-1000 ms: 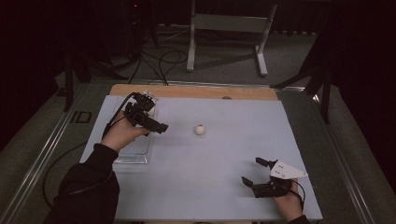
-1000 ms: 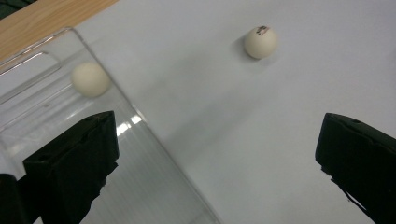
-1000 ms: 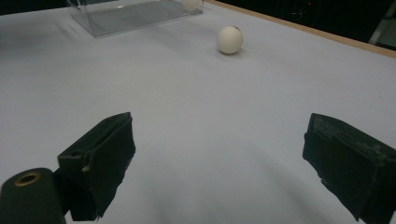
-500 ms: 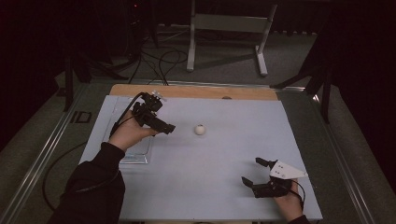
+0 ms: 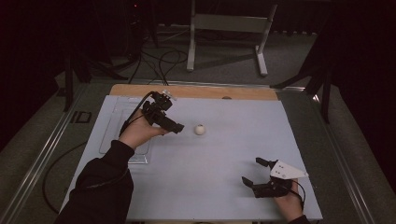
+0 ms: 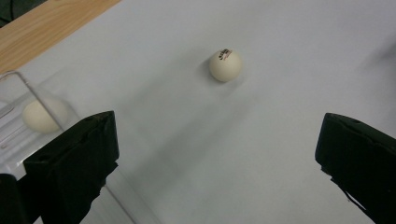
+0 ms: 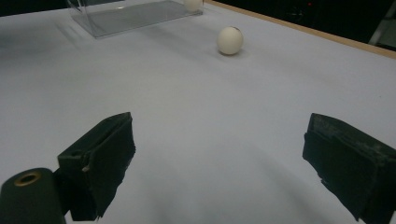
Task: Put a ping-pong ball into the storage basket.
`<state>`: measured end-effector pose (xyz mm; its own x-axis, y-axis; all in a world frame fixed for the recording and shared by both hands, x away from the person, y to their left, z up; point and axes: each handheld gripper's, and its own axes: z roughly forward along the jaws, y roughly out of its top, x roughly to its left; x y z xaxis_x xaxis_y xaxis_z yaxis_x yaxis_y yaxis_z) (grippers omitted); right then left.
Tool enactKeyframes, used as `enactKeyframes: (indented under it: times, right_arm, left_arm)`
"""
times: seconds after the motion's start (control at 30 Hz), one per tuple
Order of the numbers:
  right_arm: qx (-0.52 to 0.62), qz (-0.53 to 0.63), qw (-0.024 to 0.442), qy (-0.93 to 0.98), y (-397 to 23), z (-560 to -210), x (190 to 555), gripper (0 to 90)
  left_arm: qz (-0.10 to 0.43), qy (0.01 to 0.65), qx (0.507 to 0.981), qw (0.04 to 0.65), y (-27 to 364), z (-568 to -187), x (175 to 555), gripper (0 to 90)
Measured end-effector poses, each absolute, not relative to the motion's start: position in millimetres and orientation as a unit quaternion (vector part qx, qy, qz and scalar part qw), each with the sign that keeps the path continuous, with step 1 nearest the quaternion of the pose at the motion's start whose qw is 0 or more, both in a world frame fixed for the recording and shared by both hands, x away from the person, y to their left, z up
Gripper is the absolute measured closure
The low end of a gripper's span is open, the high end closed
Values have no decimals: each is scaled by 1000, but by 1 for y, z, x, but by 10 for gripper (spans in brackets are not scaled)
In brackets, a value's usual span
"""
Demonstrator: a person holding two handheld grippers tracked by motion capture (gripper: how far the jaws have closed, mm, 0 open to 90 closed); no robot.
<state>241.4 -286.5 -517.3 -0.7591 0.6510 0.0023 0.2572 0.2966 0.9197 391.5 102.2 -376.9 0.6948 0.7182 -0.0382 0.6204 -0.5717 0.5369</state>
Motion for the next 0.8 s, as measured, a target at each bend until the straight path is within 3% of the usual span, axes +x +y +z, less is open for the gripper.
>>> enactKeyframes:
  times: [0.8]
  right_arm:
    - [290,517,189,783,-287,-517,241,91]
  left_arm:
    - [81,366,890,259,68,-395,401,6]
